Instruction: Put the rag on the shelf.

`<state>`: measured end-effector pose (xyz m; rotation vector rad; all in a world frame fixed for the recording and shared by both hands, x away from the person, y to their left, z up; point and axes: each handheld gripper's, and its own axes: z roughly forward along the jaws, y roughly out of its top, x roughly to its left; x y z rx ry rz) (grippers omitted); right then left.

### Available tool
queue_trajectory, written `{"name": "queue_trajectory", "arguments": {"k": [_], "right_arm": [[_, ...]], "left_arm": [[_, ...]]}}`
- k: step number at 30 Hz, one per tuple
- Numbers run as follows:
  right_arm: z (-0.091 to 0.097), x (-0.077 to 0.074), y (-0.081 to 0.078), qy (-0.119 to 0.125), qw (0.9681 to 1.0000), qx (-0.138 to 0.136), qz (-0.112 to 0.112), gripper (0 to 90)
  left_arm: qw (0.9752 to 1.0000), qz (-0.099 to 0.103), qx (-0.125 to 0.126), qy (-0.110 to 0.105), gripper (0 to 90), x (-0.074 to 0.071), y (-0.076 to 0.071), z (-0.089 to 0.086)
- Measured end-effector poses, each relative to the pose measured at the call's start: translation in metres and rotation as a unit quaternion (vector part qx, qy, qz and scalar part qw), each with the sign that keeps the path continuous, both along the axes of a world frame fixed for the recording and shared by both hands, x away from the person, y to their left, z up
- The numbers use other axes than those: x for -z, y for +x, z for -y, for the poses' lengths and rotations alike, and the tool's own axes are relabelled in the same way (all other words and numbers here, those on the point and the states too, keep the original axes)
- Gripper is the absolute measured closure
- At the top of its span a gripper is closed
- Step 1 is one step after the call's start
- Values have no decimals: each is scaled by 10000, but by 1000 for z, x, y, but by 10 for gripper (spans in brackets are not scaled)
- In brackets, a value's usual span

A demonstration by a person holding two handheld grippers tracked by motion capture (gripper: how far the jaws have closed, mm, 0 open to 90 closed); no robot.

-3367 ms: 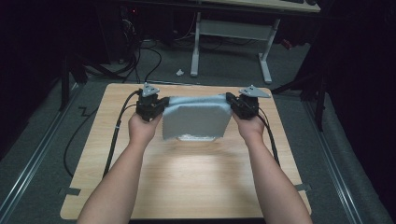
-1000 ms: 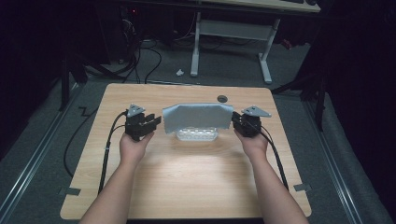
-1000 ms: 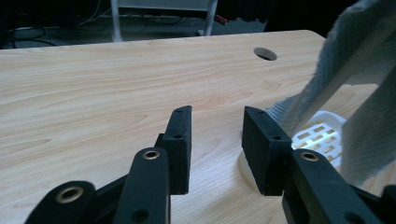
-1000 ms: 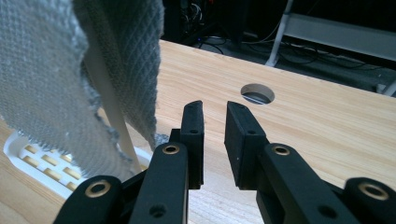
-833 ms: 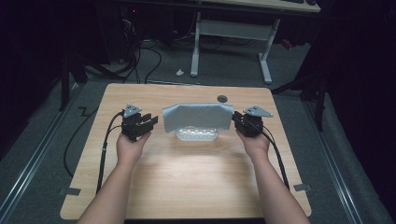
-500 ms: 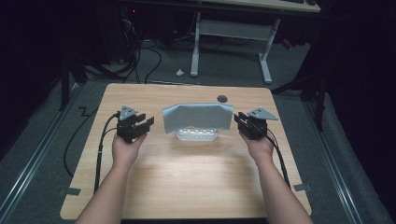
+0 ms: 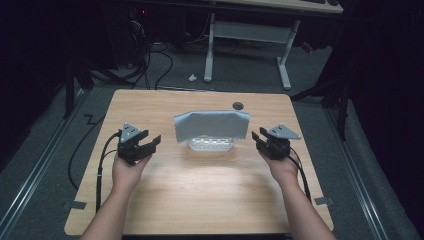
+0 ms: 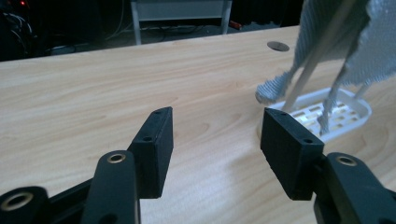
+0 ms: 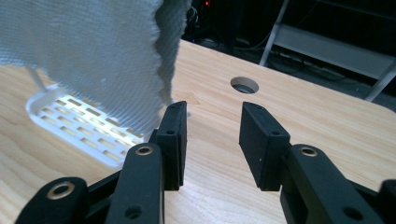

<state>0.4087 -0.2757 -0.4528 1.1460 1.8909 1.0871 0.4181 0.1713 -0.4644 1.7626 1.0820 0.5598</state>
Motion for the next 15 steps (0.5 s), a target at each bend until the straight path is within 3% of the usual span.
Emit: {"name": "queue_trajectory", "arguments": {"k": [3,9,15], "right_arm": [[-3,1,-8,-57,9999,-47,-84,601],[-7,5,-28,-54,9999,-158,-16,581],[-15,15,-55,-79,9996,-259,-127,509]], "left_arm": [[10000,5,82,-25,436,2,-10,-1],[9996,5,279,27,434,10,-33,0],[9970,-362,688,15,433,30,-73,9]]}}
